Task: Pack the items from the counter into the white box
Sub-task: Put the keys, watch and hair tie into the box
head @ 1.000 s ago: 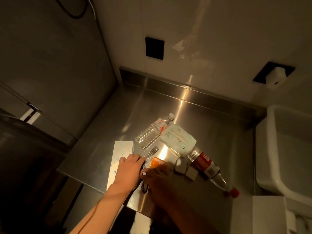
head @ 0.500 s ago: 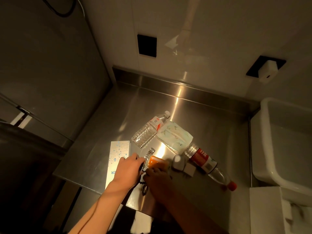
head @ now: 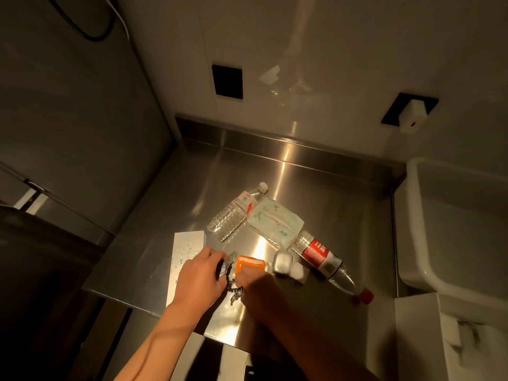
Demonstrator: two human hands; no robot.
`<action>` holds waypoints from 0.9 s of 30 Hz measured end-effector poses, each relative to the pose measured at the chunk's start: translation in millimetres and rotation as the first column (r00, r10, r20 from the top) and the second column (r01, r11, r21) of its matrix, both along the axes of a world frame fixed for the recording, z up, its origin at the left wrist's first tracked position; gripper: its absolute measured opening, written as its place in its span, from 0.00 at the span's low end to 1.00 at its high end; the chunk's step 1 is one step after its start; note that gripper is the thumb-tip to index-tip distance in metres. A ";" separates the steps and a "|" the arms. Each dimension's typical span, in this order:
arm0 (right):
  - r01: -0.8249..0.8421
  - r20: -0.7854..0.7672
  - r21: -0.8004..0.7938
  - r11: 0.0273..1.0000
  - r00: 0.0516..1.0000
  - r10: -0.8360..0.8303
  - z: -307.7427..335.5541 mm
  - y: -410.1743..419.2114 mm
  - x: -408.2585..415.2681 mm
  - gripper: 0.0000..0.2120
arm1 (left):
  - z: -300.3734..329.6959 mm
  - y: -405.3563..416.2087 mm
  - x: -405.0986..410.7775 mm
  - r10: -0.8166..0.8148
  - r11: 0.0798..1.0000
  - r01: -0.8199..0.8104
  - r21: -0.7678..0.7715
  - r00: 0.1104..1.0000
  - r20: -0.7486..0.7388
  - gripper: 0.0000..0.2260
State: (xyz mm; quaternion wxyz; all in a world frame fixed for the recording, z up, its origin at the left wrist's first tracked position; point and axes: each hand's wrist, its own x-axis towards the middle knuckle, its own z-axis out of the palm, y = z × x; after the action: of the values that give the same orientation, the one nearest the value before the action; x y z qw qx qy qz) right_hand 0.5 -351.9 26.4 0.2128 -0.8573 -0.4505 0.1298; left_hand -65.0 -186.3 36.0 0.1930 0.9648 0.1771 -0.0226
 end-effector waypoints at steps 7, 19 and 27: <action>0.149 -0.104 0.096 0.984 0.985 -0.139 29.8 -19.1 16.9 0.10 | 31.3 -19.3 1.7 0.059 0.996 -0.052 -0.068 0.993 0.101 0.19; 0.480 -0.139 0.219 0.849 0.877 -0.460 99.3 -146.4 54.6 0.11 | 105.9 -114.7 41.5 -0.079 0.977 0.138 -0.162 0.942 0.326 0.22; 0.662 -0.133 0.284 0.694 0.743 -0.655 141.1 -269.8 60.8 0.13 | 144.9 -216.3 80.4 -0.297 0.911 0.388 -0.136 0.850 0.434 0.21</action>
State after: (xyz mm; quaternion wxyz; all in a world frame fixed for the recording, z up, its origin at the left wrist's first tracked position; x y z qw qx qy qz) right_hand 61.3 -621.6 167.5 0.3828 -0.9150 -0.1260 -0.0191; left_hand 15.4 -402.6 180.9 0.3232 0.9371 -0.0462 0.1234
